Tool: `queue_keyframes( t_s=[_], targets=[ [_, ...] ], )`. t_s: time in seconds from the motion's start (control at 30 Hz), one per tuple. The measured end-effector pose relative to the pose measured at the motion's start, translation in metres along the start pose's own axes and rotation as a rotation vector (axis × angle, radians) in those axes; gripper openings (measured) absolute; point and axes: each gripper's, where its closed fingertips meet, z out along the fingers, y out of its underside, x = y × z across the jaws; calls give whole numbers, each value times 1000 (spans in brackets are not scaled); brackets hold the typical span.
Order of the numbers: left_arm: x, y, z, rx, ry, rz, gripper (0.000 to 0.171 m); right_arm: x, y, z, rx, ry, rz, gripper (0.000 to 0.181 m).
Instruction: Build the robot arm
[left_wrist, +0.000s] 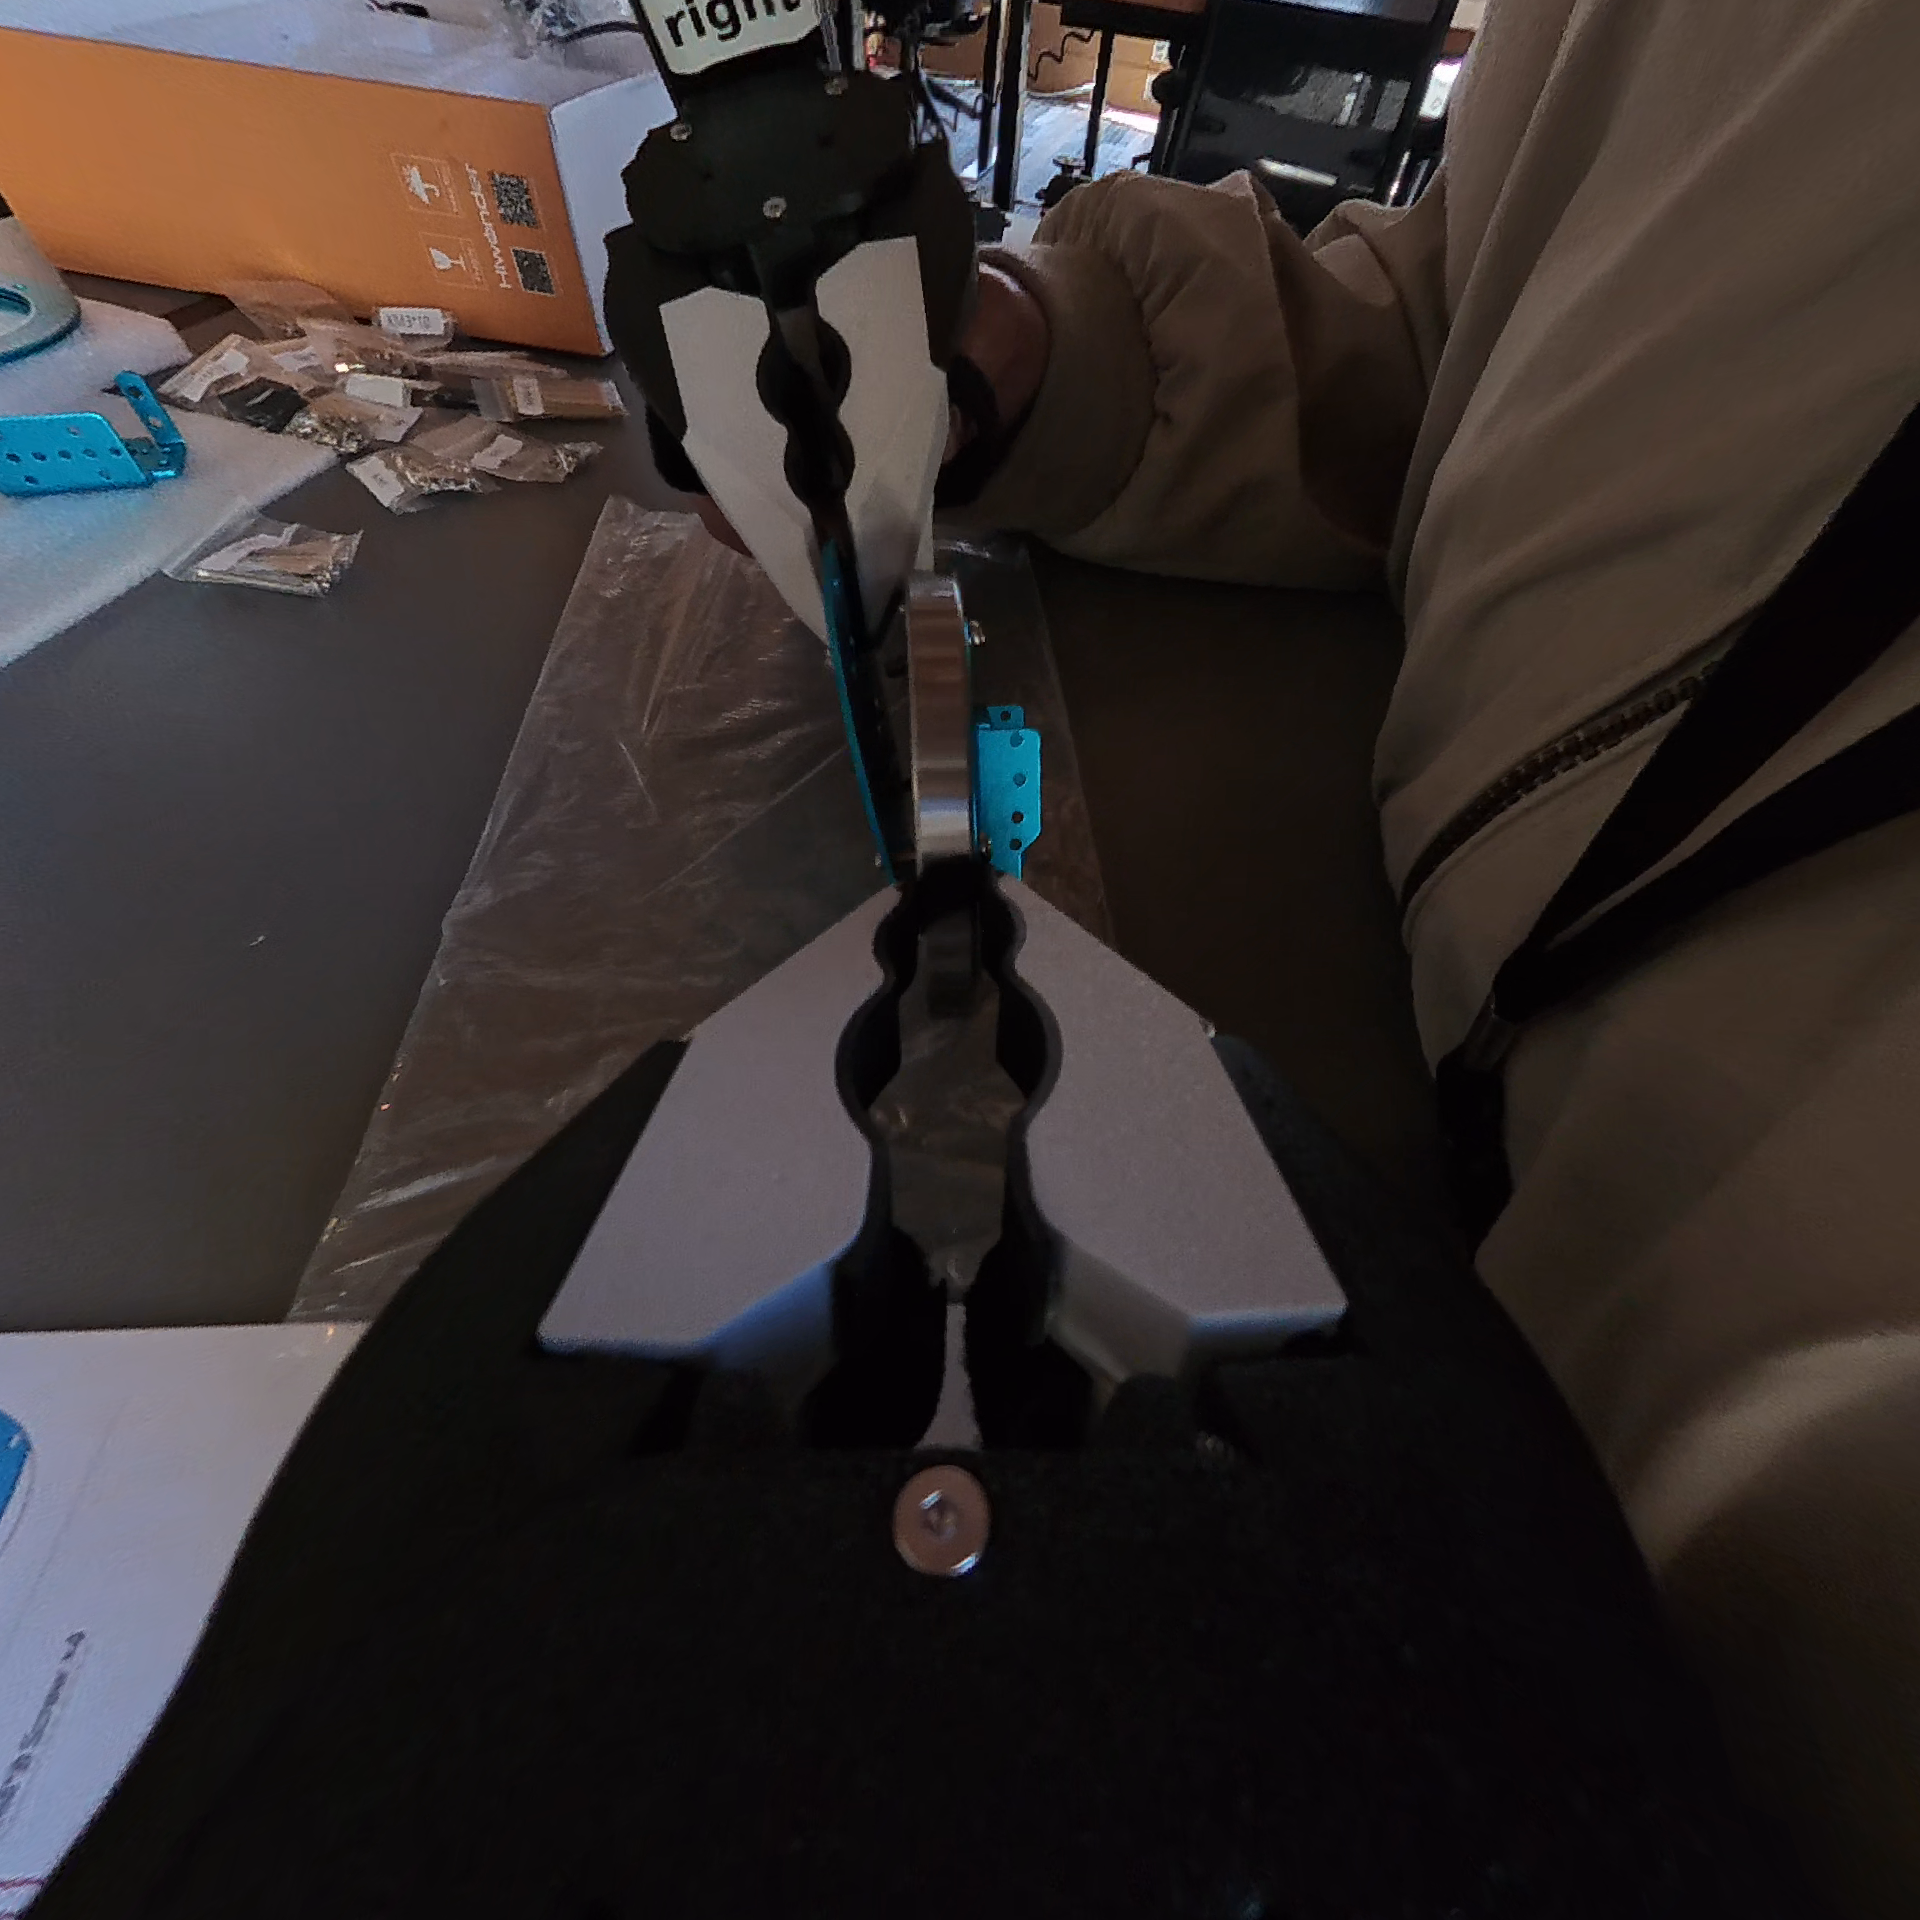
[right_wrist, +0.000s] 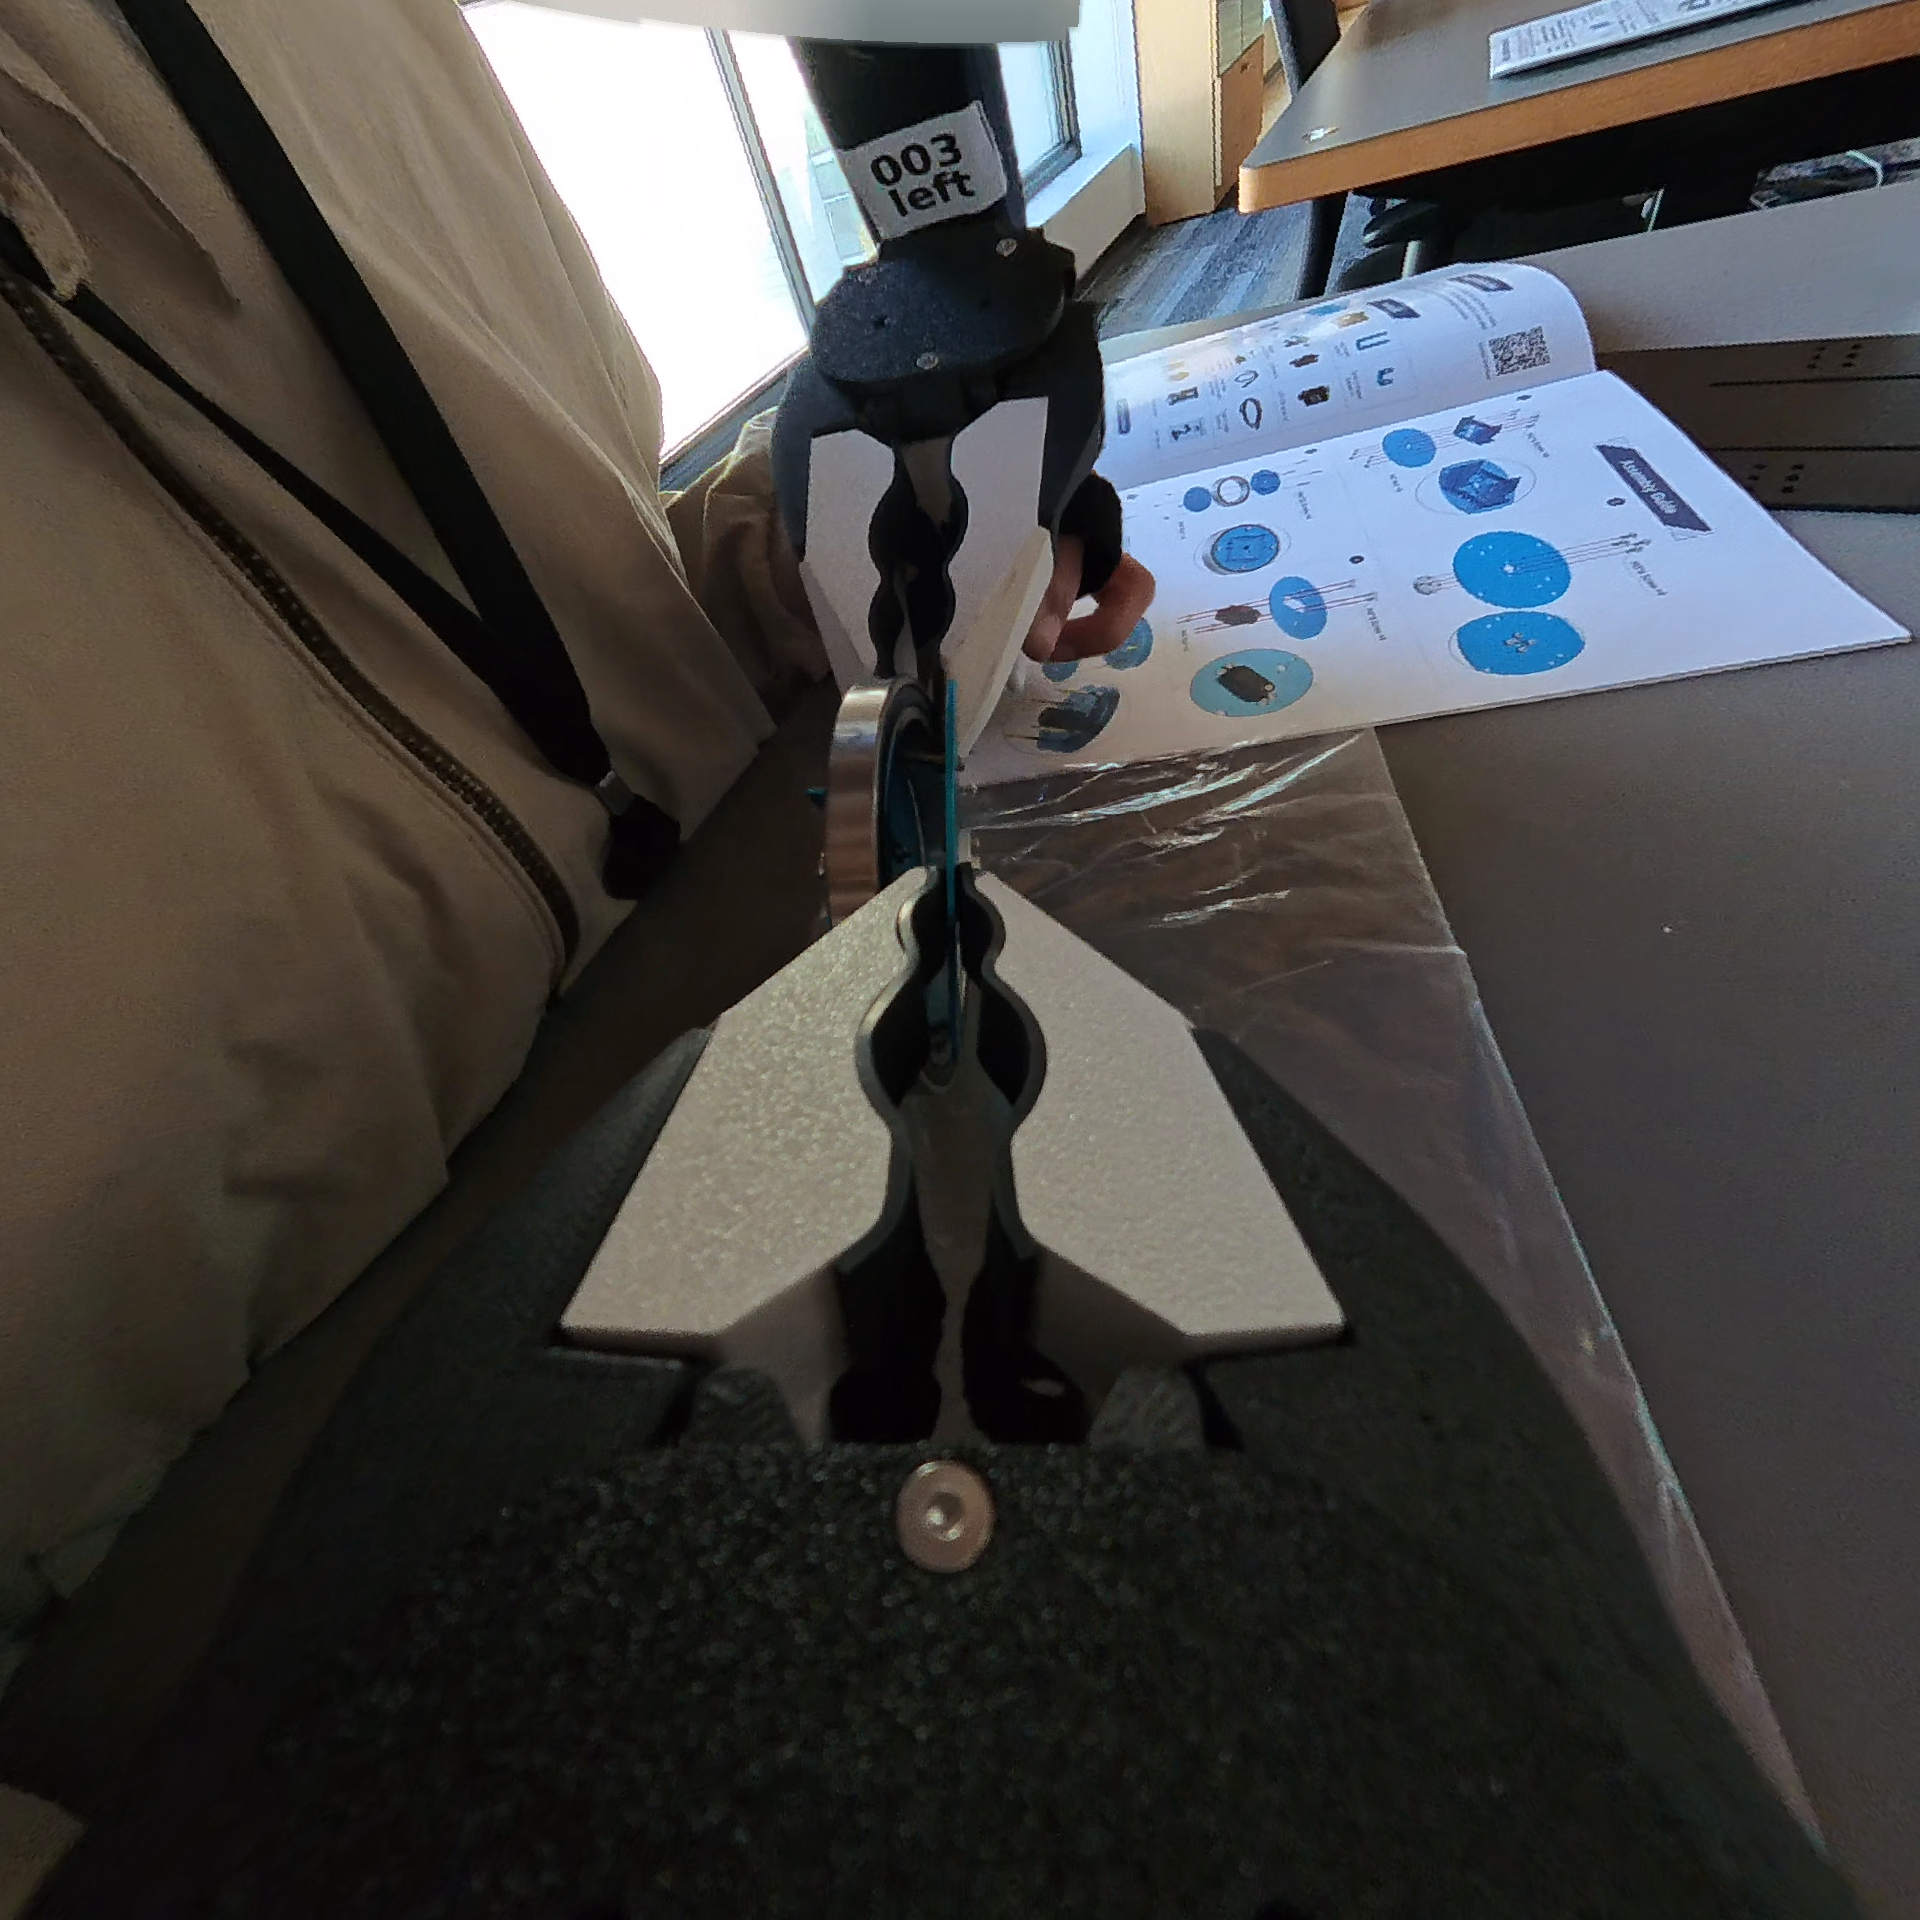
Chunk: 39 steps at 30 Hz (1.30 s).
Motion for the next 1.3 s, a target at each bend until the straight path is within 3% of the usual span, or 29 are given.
queue_keyframes(
  t_s=[0.77, 1.3],
  targets=[
    [-5, -3, -4, 5, -86, -31, 19, -1, -2, 0, 33, -13, 7, 0],
    [0, -8, 3, 42, -28, -61, 15, -6, -1, -4, 34, -25, 2, 0]
  ],
)
